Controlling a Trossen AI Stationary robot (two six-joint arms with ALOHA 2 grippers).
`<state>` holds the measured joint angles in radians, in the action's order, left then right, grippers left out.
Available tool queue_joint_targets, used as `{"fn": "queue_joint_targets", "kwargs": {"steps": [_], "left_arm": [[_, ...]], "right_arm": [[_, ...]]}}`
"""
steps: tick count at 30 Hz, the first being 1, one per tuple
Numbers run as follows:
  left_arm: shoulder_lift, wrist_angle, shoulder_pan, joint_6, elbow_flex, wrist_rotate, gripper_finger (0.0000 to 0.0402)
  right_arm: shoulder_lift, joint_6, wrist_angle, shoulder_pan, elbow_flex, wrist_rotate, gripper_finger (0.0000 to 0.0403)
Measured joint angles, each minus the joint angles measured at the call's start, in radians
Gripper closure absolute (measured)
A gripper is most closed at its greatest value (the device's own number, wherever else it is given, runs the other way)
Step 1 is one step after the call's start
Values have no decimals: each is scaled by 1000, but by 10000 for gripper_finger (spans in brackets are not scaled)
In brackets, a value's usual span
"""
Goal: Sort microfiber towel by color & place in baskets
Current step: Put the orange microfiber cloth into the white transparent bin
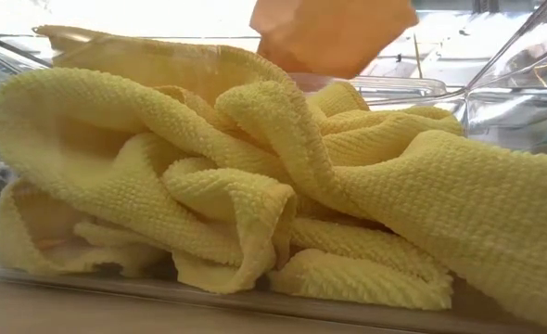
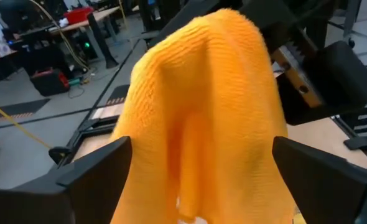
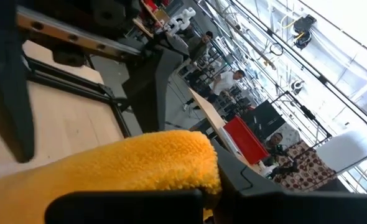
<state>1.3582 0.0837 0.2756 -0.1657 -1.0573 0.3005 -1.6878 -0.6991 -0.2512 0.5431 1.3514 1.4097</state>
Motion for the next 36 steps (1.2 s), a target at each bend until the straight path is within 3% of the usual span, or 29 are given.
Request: {"fn": "queue_joint_targets", "kwargs": {"steps": [9,12,16,18,22,26,30,34,36], "left_arm": [[0,9,38,-49,0,1,3],[1,17,24,-74,0,53,2],[16,19,-14,-42,0,47,2],[35,9,-32,-24,0,8,2],[56,45,-51,-32,1,-167,16],[57,46,-43,-60,1,-211,95],[57,42,-37,-104,1,-212,225],[57,32,-38,-133,1,-213,366],[55,31,-39,-132,1,-211,382]], "right_arm": [[0,7,3,-20,0,-1,402],[0,10,3,-22,0,-1,402],[0,34,1,-23,0,-54,402],[0,36,-3,-25,0,-87,402],[0,36,-11,-36,0,-101,402],[0,56,-10,-44,0,-102,403],[0,104,-1,-45,0,-106,389],[0,111,17,-37,0,-100,351],[0,107,23,-29,0,-79,327]]}}
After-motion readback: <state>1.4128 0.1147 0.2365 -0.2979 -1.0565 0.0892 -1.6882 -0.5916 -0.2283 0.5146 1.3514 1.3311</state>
